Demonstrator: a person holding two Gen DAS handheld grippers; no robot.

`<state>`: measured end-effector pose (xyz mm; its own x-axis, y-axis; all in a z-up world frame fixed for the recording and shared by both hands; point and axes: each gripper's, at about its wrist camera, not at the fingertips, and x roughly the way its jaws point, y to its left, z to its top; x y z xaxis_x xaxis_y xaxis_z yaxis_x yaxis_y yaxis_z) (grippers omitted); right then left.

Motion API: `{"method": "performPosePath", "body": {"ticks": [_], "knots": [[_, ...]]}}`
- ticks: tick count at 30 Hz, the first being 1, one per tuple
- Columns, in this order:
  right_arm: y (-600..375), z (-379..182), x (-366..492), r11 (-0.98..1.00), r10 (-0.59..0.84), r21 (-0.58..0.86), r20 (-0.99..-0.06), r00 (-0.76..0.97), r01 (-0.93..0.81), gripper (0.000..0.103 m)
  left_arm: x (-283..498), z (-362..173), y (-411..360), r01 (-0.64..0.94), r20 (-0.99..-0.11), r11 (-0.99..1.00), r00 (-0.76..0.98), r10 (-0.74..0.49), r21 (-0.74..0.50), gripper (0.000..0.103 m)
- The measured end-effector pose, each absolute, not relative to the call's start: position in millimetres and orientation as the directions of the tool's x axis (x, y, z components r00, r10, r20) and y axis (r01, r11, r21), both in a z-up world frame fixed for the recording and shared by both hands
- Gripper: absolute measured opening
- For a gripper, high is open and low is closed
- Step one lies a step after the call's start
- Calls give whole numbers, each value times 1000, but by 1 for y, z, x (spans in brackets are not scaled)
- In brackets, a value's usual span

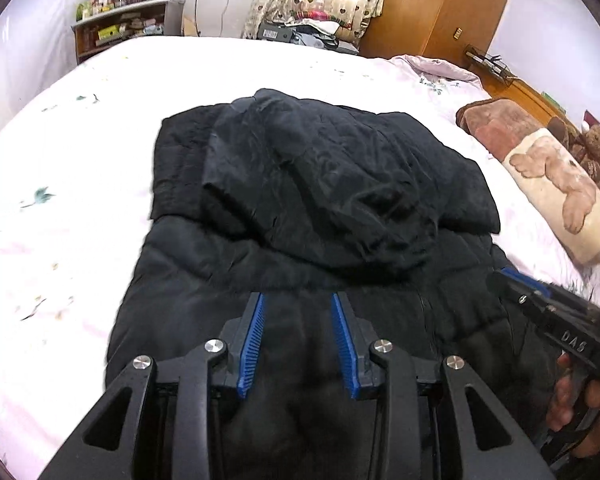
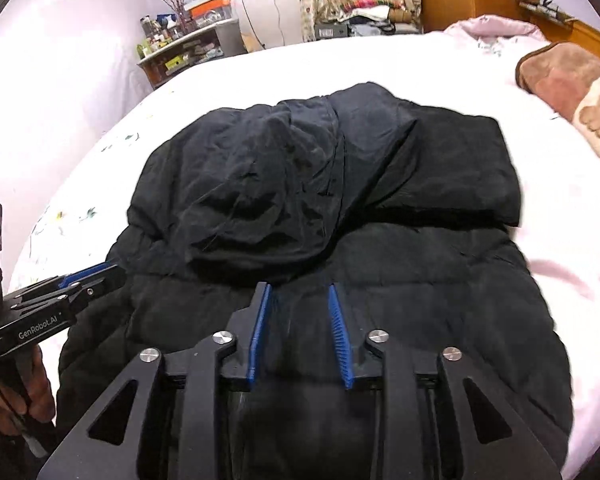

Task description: Fold large clothes

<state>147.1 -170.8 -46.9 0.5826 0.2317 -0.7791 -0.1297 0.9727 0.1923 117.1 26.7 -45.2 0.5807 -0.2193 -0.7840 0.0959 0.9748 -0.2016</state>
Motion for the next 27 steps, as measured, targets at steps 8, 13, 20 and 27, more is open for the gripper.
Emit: {"method": "performPosePath", "body": {"ticks": [8, 13, 20, 27], "knots": [[-166, -27, 98, 977, 214, 169, -779, 589, -132, 33, 64, -32, 31, 116, -783, 976, 583, -218, -186, 37], [-168, -24, 70, 981, 192, 142, -781, 594, -131, 33, 36, -26, 37, 128, -780, 978, 590, -210, -166, 37], [-180, -21, 42, 985, 170, 134, -779, 604, -105, 35, 12, -26, 46, 117, -781, 981, 594, -192, -153, 41], [-204, -24, 32, 989, 142, 144, -778, 612, -48, 43, 2, -31, 61, 66, -788, 988, 598, -151, -139, 46]]}}
